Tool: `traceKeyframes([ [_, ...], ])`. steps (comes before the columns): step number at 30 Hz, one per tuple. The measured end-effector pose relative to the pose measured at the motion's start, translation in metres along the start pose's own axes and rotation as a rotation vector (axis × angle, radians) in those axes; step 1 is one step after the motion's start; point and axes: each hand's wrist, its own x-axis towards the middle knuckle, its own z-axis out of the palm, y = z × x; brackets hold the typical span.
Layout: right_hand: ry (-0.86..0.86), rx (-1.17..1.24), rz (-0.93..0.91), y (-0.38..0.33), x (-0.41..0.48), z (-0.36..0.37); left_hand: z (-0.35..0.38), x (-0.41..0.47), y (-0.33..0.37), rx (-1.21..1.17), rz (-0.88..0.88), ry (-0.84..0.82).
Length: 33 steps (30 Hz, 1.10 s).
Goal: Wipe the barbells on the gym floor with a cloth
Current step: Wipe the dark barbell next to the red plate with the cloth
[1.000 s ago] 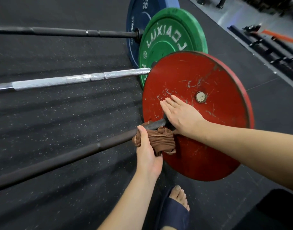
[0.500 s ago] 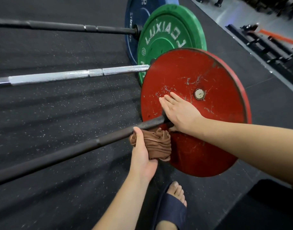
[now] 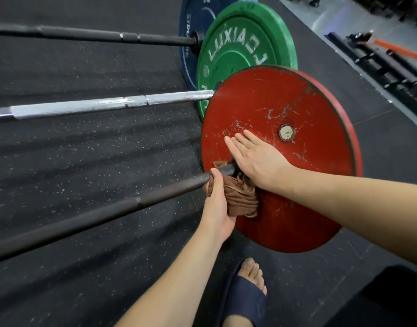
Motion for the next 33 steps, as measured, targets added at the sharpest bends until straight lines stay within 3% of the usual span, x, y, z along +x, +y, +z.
traceKeyframes([
  [12,-0.198,-0.051,-0.009,0.022,-0.03,-0.038,-0.026,-0.079,0.009,0.006,-0.051,0.137],
  [18,0.05,-0.135,0.112,0.061,-0.05,-0.057,0.001,-0.105,0.02,0.004,0.098,0.059],
  [22,0.119,-0.169,0.221,0.073,-0.058,-0.06,0.024,-0.095,0.06,0.107,0.289,0.049],
  [26,0.152,-0.154,0.347,0.074,-0.057,-0.062,0.034,-0.065,0.103,0.517,0.458,0.075],
  [29,0.158,-0.167,0.366,0.069,-0.048,-0.057,0.042,-0.039,0.126,1.092,0.58,-0.002],
  [33,0.168,-0.189,0.366,0.068,-0.041,-0.052,0.039,-0.002,0.138,1.852,0.423,-0.105],
])
